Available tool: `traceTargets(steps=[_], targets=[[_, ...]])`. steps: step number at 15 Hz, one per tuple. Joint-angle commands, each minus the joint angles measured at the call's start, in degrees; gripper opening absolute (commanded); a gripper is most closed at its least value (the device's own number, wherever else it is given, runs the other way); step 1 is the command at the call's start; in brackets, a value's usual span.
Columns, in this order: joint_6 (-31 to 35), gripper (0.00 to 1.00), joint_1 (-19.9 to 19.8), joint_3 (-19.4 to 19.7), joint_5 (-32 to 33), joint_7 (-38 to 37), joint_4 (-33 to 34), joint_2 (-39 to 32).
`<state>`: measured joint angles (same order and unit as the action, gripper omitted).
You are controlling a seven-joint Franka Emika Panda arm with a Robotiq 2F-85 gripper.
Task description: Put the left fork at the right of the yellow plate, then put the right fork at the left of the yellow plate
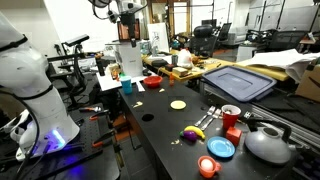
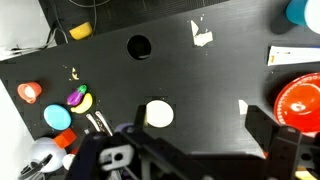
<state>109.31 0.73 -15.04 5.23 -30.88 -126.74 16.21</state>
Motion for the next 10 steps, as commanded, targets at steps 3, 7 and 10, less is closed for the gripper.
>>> traceTargets(steps=[3,7,10], targets=[[5.41,1.00,0.10,5.84,1.61,8.48,0.65,-5.60],[8.46,1.00,-0.49,10.37,0.91,18.73,1.15,-9.70],[10.05,1.00,-1.27,13.28,1.16,25.04,1.99,-12.70]])
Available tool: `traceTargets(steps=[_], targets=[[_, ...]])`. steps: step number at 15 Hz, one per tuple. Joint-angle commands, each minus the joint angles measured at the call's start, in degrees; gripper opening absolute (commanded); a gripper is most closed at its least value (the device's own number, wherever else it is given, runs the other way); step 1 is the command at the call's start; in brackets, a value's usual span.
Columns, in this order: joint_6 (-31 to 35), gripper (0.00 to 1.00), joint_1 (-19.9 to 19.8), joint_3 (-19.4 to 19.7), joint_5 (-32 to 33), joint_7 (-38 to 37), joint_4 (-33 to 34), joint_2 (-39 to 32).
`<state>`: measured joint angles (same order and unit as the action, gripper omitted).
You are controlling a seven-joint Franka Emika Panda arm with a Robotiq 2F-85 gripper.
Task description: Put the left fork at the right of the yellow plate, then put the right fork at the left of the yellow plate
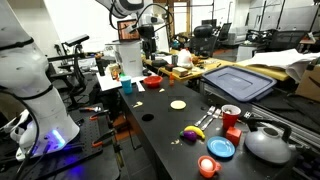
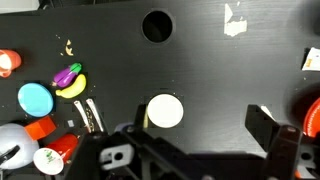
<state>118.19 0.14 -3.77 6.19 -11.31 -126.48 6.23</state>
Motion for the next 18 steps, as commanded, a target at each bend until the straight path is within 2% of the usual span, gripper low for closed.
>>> traceTargets(steps=[1,8,18], targets=[[1.54,1.00,-1.01,2.79,0.23,7.07,2.14,-3.78],[4.79,1.00,-3.77,7.05,2.68,15.25,8.11,-12.99],[6.01,1.00,-4.68,8.57,9.62,19.55,19.76,-27.16]])
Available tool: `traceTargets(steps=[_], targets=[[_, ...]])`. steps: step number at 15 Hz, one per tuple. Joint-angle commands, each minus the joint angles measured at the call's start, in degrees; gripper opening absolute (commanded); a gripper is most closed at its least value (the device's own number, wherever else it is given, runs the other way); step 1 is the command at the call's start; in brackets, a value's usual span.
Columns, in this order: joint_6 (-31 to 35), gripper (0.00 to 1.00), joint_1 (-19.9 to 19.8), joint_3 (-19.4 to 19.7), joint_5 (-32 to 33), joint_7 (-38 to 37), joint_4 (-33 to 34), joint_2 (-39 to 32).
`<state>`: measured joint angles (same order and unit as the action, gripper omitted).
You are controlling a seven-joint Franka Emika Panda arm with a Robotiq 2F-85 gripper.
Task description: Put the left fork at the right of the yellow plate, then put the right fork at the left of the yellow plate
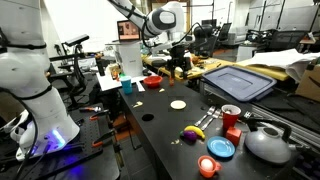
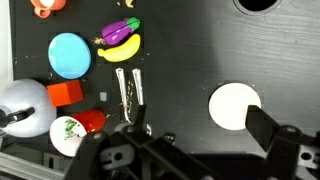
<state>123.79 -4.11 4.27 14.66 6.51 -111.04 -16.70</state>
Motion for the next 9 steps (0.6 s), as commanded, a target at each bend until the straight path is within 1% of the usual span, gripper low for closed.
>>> traceTargets(steps=[1,5,9], targets=[[0.20,1.00,-0.72,0.63,0.91,1.94,5.77,-5.90],[-1.35,1.00,-2.82,0.48,-1.41,4.18,12.27,-12.85],[-3.56,1.00,-6.03,-0.12,-4.37,8.08,20.48,-19.87]])
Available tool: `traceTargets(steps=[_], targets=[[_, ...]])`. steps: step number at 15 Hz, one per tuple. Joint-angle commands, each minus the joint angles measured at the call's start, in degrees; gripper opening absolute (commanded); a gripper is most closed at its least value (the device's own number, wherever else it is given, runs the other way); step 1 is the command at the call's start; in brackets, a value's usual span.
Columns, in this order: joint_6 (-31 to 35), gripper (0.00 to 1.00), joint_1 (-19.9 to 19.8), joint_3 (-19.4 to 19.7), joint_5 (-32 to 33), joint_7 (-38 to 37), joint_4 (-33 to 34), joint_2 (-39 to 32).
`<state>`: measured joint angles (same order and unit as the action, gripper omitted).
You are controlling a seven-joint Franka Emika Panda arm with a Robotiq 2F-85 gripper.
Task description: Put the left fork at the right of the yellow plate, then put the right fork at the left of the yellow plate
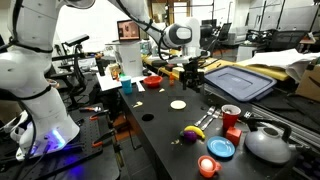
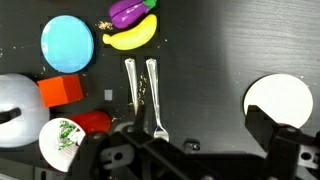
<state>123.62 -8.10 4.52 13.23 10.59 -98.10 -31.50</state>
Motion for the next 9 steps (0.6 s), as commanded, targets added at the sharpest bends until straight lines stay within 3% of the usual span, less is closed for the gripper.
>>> traceTargets(steps=[1,9], targets=[[-3.97,1.00,-2.82,-0.58,-4.01,5.06,9.49,-6.65],[-9.03,1.00,-5.48,-2.42,-9.13,9.36,22.87,-17.36]])
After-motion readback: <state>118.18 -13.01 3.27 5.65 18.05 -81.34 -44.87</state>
